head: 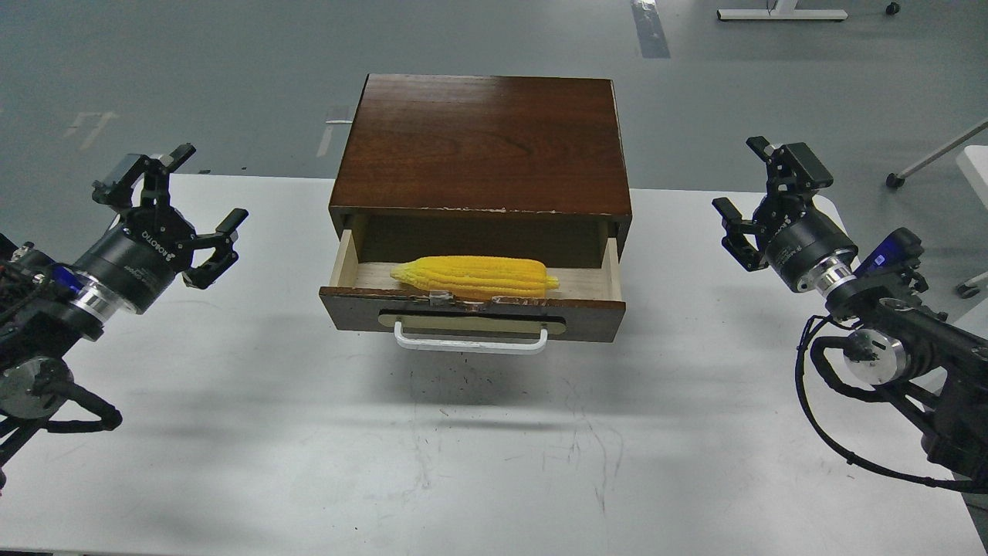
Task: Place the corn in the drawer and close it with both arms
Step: 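Swing the left gripper down to the front of the drawer handle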
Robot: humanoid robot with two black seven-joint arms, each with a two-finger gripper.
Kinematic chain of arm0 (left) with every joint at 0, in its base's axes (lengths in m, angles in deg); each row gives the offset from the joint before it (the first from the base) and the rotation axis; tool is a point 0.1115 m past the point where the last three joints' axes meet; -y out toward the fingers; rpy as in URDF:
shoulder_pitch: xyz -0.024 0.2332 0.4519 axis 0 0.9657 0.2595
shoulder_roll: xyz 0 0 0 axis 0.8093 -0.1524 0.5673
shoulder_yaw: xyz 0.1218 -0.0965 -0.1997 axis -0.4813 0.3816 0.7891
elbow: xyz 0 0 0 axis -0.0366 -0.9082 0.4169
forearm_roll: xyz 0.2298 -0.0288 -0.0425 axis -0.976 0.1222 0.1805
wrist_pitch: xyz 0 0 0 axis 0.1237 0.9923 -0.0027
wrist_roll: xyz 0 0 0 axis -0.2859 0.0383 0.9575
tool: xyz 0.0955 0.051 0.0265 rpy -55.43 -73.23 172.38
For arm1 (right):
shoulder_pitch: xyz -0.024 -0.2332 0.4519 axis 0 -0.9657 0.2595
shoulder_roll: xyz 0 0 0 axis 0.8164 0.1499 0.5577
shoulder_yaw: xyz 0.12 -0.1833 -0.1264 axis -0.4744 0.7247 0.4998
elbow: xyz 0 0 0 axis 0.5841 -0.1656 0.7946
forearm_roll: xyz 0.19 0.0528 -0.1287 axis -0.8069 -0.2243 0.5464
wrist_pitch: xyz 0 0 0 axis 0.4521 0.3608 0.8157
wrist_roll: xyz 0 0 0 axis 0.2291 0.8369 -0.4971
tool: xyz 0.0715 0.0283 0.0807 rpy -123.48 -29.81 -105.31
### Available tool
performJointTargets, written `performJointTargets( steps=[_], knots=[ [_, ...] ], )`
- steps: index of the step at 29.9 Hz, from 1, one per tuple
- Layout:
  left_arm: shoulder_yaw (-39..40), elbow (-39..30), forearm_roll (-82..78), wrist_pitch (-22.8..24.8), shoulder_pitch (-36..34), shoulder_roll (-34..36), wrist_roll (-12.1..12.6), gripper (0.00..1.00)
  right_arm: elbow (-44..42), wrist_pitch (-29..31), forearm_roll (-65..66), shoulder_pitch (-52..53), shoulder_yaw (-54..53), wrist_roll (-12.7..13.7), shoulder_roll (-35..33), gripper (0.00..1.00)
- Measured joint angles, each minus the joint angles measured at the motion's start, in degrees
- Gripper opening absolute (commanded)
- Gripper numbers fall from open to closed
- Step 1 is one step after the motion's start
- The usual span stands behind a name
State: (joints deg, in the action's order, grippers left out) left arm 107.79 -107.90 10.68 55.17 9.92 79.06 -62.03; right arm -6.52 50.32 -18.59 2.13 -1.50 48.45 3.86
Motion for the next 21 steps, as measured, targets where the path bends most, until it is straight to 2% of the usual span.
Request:
performJointTargets(
  steps=[7, 14, 21],
  knots=[
    [0.63, -6.35, -15.83, 0.01, -4.26, 6.20, 0.00, 0.98, -0.11, 0.20, 0.08, -0.73, 0.17, 0.00, 0.13, 0.99],
    [0.81, -19.77, -25.90, 0.01, -12.17, 12.46, 0.00, 0.97, -0.03, 0.24, 0.09, -0.82, 0.07, -0.01, -0.02, 0.99],
    [1.71, -35.89, -47.07, 0.00, -13.56, 13.00, 0.00, 0.97, -0.04, 0.25, 0.09, -1.32, 0.07, -0.01, -0.24, 0.99]
  ],
)
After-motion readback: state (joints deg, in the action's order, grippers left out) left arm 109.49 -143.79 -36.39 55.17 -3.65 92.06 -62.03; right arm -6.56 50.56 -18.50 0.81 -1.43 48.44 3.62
